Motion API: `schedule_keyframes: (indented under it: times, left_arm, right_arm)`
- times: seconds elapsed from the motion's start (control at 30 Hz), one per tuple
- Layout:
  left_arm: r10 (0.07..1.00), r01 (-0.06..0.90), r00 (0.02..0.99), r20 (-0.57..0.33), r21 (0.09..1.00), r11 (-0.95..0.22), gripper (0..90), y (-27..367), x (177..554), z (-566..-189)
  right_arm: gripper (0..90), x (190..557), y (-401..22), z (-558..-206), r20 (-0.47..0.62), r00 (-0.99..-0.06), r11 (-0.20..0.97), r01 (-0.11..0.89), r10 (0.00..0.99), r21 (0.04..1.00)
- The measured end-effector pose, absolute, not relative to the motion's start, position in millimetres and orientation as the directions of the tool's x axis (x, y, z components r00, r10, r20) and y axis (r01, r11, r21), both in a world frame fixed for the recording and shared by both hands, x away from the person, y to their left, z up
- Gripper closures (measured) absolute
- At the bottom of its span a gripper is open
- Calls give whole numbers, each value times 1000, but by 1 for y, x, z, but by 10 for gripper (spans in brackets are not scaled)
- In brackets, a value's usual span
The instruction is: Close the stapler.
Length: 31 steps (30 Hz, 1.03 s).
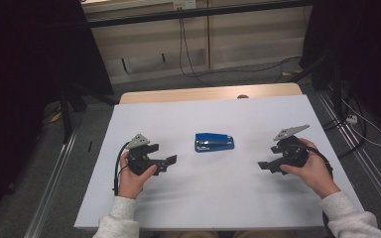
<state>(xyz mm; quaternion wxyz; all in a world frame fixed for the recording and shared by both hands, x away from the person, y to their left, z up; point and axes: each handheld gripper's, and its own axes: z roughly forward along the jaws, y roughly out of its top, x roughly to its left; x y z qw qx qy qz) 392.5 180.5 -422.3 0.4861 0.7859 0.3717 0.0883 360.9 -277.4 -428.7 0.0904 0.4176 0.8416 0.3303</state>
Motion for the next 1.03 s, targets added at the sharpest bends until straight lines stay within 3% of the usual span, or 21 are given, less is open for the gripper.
schedule_keyframes:
  times: [1.03]
  left_arm:
    - [713, 492, 675, -192, 837, -240, 71, 236, 354, -428]
  right_arm:
    - [143, 333, -291, -426, 124, -628, 427, 647, 769, 631]
